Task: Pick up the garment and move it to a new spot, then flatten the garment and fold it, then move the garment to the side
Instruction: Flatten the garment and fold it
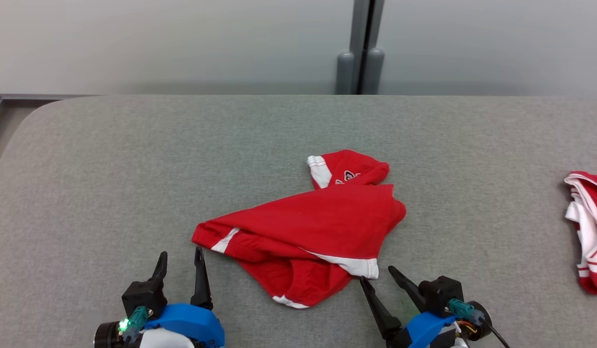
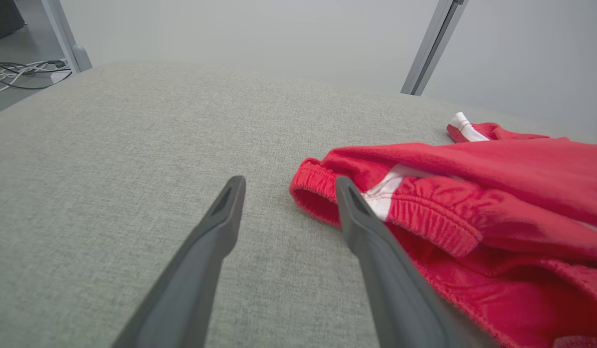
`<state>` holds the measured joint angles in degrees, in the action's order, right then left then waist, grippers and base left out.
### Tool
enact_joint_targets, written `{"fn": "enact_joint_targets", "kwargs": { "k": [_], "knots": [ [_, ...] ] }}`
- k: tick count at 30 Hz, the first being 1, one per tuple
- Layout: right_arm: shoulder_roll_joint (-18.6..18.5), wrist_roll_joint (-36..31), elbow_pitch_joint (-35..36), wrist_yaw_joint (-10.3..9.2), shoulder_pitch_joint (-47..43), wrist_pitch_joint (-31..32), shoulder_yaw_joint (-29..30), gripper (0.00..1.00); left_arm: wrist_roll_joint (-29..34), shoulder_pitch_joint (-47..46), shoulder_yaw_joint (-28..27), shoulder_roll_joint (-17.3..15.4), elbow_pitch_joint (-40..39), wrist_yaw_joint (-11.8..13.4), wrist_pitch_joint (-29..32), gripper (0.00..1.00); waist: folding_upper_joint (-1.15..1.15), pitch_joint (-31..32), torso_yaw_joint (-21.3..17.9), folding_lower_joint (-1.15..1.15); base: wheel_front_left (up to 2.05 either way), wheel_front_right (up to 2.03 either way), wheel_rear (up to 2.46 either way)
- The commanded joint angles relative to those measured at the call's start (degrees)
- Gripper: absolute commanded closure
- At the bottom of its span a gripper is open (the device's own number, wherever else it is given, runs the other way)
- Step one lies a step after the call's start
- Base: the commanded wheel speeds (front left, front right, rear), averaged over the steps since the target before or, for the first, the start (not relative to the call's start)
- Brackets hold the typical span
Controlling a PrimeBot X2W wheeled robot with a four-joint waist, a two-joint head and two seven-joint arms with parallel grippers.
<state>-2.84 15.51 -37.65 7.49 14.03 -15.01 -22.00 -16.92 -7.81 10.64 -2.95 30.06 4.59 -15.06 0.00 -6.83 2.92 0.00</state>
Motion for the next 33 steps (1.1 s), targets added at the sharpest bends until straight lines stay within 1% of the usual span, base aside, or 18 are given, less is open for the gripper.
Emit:
{"fn": "enact_joint_targets", "kwargs": {
  "k": [1,2,3,4,5,6,7,8,12,16,20,25,30,33],
  "knots": [
    [-0.2,0.2,-1.1,0.00,1.1,-0.2,0.1,0.00,-0.1,-0.6,0.4,0.1,-0.6,0.3,-0.2,0.00,0.00,-0.7,1.4,0.00,0.00,0.00,0.00],
    [-0.2,0.4,-1.6,0.00,1.2,-0.2,0.4,0.00,0.0,-0.5,0.5,0.1,-0.8,0.4,-0.2,0.00,0.00,-0.7,1.9,0.00,0.00,0.00,0.00],
    [-0.2,0.6,-2.0,0.00,1.2,-0.2,0.5,0.05,0.2,-0.4,0.3,0.1,-1.1,0.5,-0.2,0.00,0.00,-0.7,2.1,0.00,0.00,0.00,0.00],
    [-0.2,0.6,-2.2,0.00,1.2,-0.2,0.8,0.15,0.3,-0.2,0.3,0.1,-1.4,0.5,-0.2,0.00,0.00,-0.8,2.4,0.00,0.00,0.00,0.00],
    [-0.2,0.6,-2.2,0.00,1.2,-0.2,0.8,0.15,0.3,-0.2,0.3,0.1,-1.4,0.5,-0.2,0.00,0.00,-0.8,2.4,0.00,0.00,0.00,0.00],
    [-0.2,0.7,-2.4,0.00,1.4,-0.2,0.6,0.52,0.5,0.2,0.0,0.1,-1.8,0.6,-0.2,0.00,0.00,-0.9,2.5,0.00,0.00,0.00,0.00],
    [-0.2,0.5,-2.1,0.00,1.6,-0.2,0.6,0.67,0.6,0.3,0.0,0.1,-2.1,0.6,-0.2,0.00,0.00,-1.0,2.5,0.00,0.00,0.00,0.00],
    [-0.2,0.4,-1.9,0.00,1.7,-0.2,0.6,0.98,0.7,0.4,-0.1,0.1,-2.2,0.7,-0.2,0.00,0.00,-1.1,2.5,0.00,0.00,0.00,0.00],
    [-0.2,0.1,-1.5,0.00,1.8,-0.2,0.7,1.00,0.5,0.5,-0.4,0.1,-2.6,0.7,-0.2,0.00,0.00,-1.1,1.8,0.00,0.00,0.00,0.00],
    [-0.2,-0.1,0.0,0.00,1.7,-0.2,2.4,1.00,0.4,0.3,0.4,0.1,-3.1,0.2,-0.2,0.00,0.00,-1.0,0.5,0.00,0.00,0.00,0.00],
    [-0.4,0.3,3.4,0.00,2.0,-0.2,6.4,1.00,0.6,0.4,1.4,0.1,-3.5,0.0,-0.1,0.00,0.00,-0.1,-1.3,0.00,0.00,0.00,0.00],
    [-2.0,-0.7,6.9,0.00,2.5,-0.2,10.5,1.00,0.0,1.6,3.2,0.1,-3.0,-0.6,-0.2,0.00,0.00,1.8,-4.0,0.00,0.00,0.00,0.00],
    [-3.7,-0.8,6.9,0.00,3.1,-0.2,12.1,1.00,-0.8,2.6,5.5,0.1,-2.4,-0.9,-0.1,0.00,0.00,3.0,-6.5,0.00,0.00,0.00,0.00],
    [-4.5,-0.1,5.7,0.00,3.3,-0.2,12.3,1.00,-1.2,2.6,6.3,0.1,-2.1,-0.5,-0.1,0.00,0.00,2.9,-7.3,0.00,0.00,0.00,0.00]
  ]
}}
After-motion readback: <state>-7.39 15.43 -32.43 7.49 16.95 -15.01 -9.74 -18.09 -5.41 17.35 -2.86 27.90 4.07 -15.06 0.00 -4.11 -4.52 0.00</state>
